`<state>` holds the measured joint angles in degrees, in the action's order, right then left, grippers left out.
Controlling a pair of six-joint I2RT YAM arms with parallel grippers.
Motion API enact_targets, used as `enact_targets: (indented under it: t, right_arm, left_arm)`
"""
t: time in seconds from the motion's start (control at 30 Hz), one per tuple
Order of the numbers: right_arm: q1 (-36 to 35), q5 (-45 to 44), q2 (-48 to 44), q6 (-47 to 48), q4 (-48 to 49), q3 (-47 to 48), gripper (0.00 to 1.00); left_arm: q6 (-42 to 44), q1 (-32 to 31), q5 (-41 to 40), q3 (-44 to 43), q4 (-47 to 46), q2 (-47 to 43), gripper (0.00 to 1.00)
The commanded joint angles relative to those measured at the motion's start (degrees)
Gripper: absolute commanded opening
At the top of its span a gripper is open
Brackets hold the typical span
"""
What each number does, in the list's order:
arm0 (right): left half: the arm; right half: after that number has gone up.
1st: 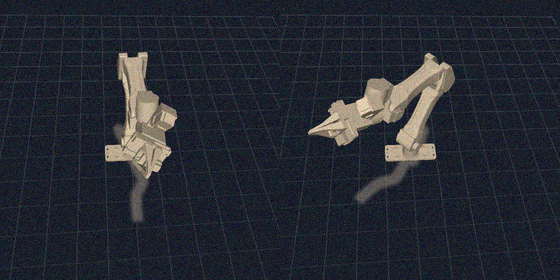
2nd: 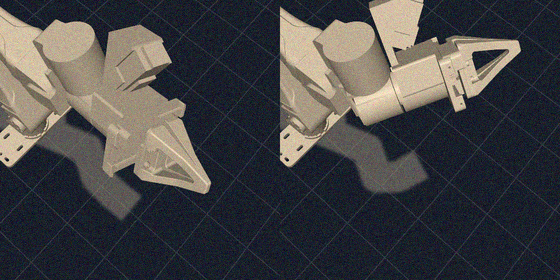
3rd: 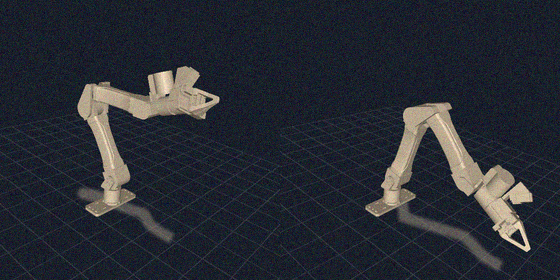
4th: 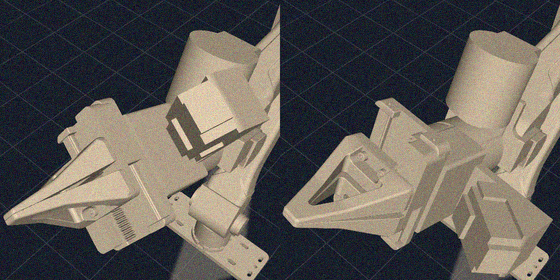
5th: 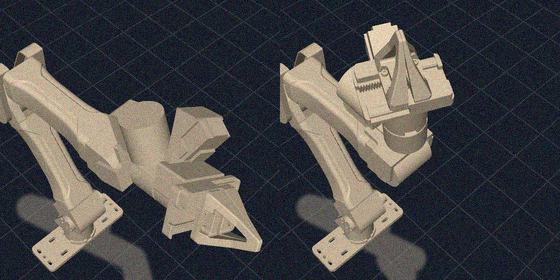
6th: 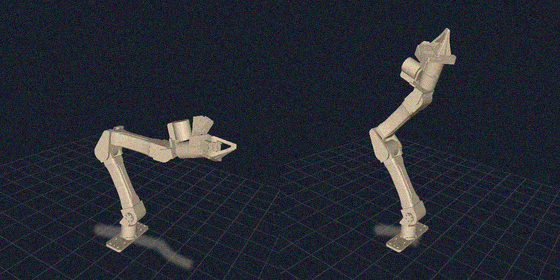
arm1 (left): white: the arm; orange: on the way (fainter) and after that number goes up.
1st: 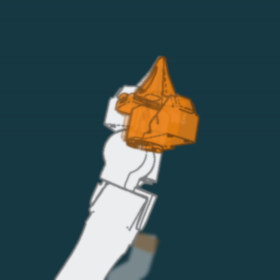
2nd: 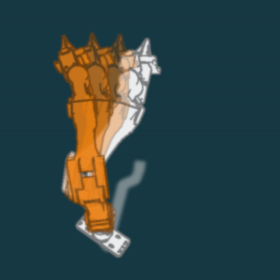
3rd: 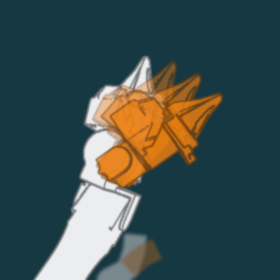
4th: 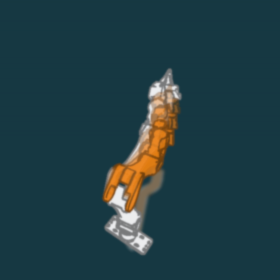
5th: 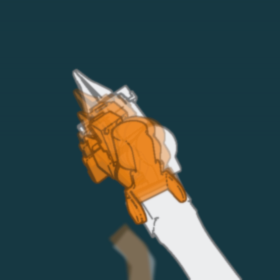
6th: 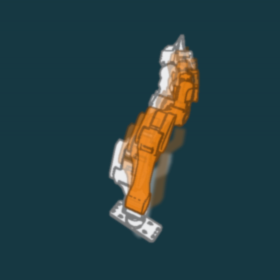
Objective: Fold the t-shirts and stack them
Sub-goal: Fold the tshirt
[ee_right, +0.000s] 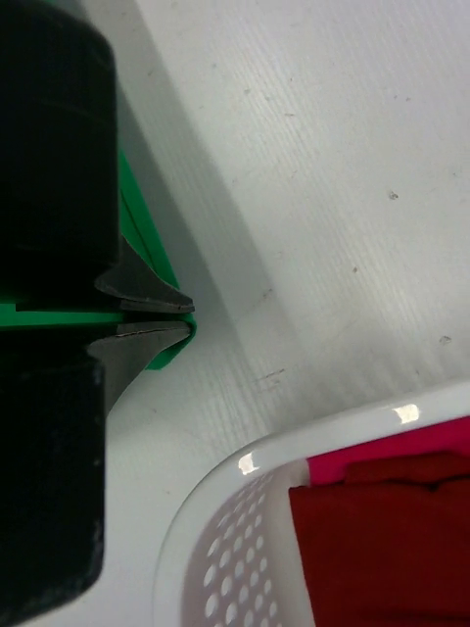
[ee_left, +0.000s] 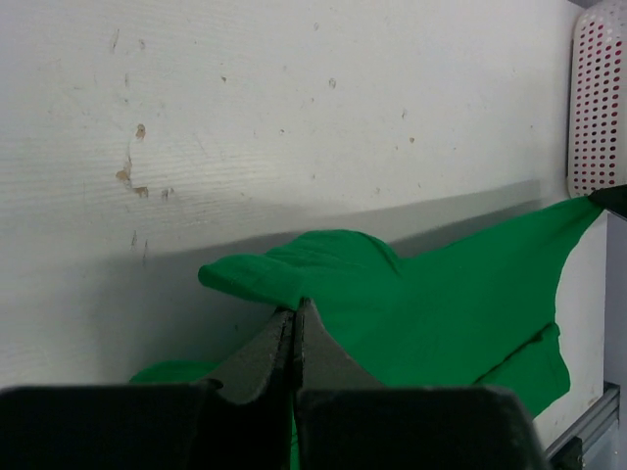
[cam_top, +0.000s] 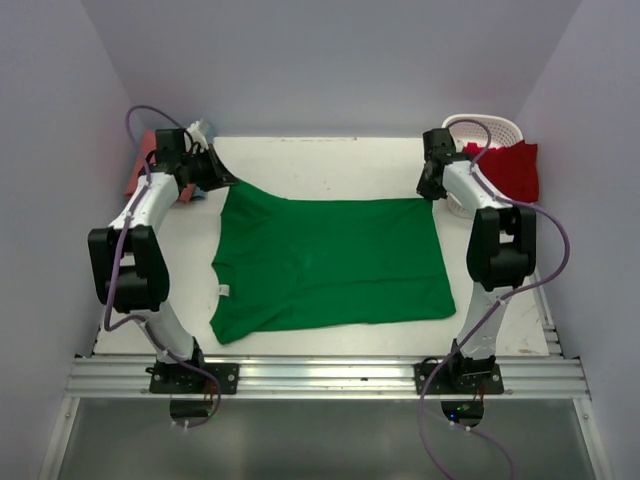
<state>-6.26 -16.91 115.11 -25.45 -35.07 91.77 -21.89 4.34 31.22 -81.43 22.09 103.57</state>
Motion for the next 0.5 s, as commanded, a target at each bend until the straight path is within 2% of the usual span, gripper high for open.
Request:
enact_targets:
  t: [0.0, 0.23, 0.47]
  right_arm:
    - [0.2, -2.4, -6.1, 0.5, 2.1, -2.8, 0.0]
    - [-0.2, -2.3, -11.4, 0.1, 0.4, -8.6, 0.0]
    - [-1.8, -3.2, -19.5, -0.6, -1.4, -17.6, 0.0]
  left_arm:
    - [1.0, -0.1, -2.2, 2.8, 1.0, -5.2, 0.0]
    - [1.8, -0.7, -0.9, 8.6, 5.2, -10.4, 0.0]
    - [3.6, -1.7, -4.8, 17.7, 9.3, -22.1, 0.0]
